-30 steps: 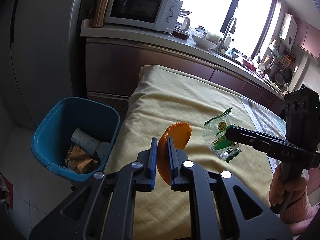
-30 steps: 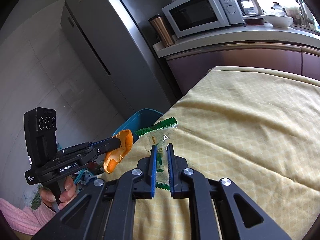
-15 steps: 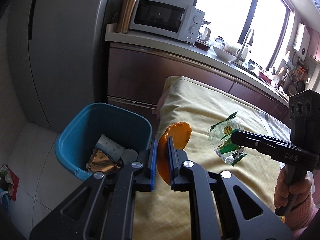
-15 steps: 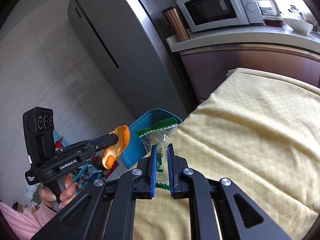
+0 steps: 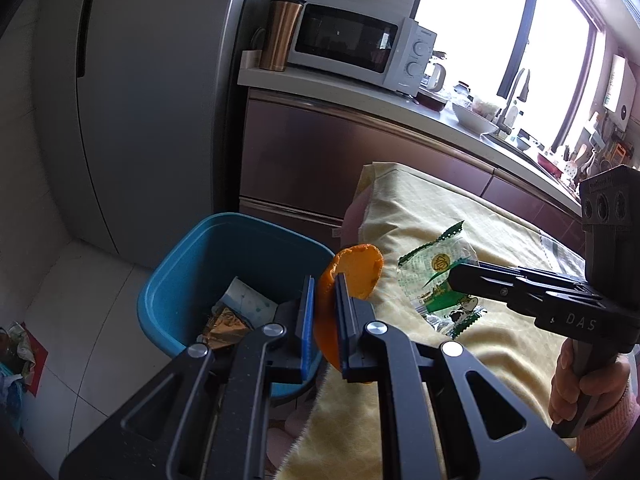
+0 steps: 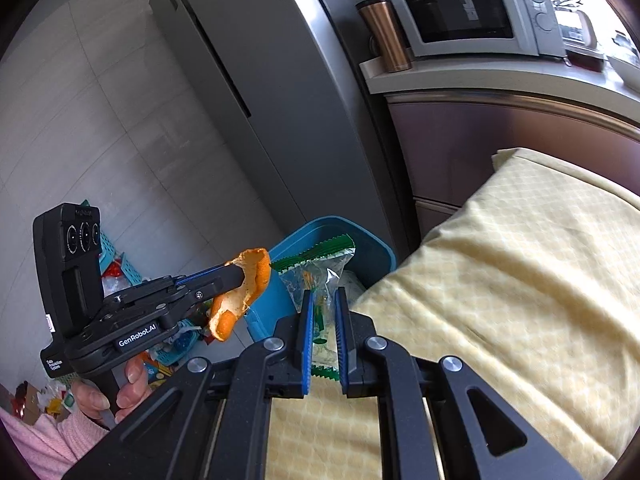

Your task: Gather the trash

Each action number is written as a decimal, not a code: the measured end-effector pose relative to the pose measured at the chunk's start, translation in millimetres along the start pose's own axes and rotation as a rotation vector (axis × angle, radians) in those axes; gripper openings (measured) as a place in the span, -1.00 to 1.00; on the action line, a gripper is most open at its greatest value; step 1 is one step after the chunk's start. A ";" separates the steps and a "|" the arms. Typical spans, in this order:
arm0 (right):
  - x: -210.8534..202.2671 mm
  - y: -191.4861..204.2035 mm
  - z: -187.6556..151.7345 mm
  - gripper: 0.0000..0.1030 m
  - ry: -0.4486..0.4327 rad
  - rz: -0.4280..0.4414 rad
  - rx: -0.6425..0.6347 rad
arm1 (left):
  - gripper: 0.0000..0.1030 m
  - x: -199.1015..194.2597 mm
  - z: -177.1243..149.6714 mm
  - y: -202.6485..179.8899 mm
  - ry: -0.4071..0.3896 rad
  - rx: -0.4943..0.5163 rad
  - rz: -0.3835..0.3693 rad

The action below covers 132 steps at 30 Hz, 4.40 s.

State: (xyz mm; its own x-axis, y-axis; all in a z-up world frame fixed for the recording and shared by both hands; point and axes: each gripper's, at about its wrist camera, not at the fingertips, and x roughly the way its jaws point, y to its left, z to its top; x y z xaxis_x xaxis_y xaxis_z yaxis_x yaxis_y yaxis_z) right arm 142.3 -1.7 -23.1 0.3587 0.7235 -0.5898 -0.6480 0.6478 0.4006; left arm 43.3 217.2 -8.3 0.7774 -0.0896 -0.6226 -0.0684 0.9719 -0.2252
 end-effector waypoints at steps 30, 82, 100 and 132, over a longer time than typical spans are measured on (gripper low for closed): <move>82.9 23.9 19.9 -0.83 0.113 -0.022 -0.033 | -0.80 39.2 -4.3 43.4 0.040 -0.076 0.107; 44.3 17.6 10.9 0.14 0.016 -0.061 0.001 | 0.74 33.3 -23.6 24.4 -0.053 -0.030 0.092; -131.9 -0.4 -99.9 0.87 -0.369 -0.493 0.049 | 0.89 -36.4 -58.3 -107.0 -0.276 0.132 0.011; -199.8 5.8 -154.7 0.87 -0.499 -0.722 0.027 | 0.89 -63.7 -82.1 -169.4 -0.386 0.241 -0.007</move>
State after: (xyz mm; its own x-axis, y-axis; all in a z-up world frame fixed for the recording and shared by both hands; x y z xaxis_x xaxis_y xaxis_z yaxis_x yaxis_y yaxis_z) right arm -37.2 -179.4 -11.4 0.9311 0.1504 -0.3324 -0.1355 0.9885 0.0678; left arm -46.0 40.4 8.0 0.9567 -0.0532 -0.2861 0.0498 0.9986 -0.0192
